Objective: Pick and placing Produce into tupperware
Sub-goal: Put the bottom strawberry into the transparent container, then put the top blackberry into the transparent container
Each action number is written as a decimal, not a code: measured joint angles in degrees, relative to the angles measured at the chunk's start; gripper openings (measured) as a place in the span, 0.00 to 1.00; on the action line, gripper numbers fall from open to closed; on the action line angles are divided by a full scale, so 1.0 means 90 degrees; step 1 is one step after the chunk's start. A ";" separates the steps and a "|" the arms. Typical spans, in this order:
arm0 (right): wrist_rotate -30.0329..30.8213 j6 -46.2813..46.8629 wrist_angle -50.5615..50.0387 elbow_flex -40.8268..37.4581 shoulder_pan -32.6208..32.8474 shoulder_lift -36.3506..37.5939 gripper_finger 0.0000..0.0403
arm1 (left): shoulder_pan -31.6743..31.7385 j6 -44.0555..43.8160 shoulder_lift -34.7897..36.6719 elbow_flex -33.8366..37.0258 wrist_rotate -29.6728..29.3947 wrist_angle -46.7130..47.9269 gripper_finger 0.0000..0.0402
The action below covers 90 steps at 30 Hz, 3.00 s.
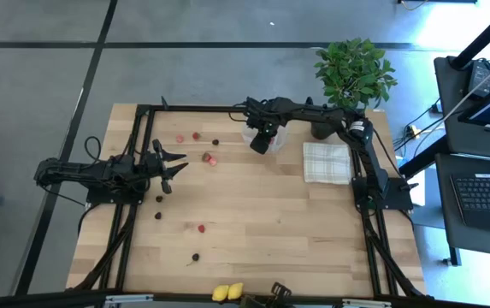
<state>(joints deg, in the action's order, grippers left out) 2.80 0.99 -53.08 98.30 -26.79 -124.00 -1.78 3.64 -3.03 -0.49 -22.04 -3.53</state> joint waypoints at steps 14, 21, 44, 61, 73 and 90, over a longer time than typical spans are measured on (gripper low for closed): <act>0.0001 0.0013 0.0005 0.0000 0.0000 -0.0001 0.31 | 0.0000 0.0000 0.0000 0.0002 0.0000 -0.0001 0.31; 0.0004 0.0007 0.0005 0.0000 0.0000 -0.0001 0.31 | 0.0000 -0.0002 0.0000 0.0000 0.0000 0.0000 0.31; 0.0004 0.0019 0.0007 0.0002 0.0001 -0.0005 0.31 | 0.0000 0.0000 0.0000 0.0001 0.0000 0.0000 0.31; 0.0006 0.0046 0.0007 0.0002 0.0002 -0.0005 0.43 | 0.0000 0.0000 0.0000 0.0000 0.0001 -0.0001 0.31; 0.0006 0.0057 -0.0097 0.0007 0.0002 0.0134 0.48 | 0.0000 0.0000 0.0000 0.0000 0.0000 -0.0002 0.31; 0.0009 0.0716 -0.0149 0.0012 0.0955 0.2620 0.48 | 0.0000 -0.0002 -0.0001 0.0001 0.0001 -0.0001 0.31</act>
<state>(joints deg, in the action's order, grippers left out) 2.88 7.44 -54.42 98.41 -18.19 -100.42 -1.78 3.62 -3.04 -0.48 -22.03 -3.54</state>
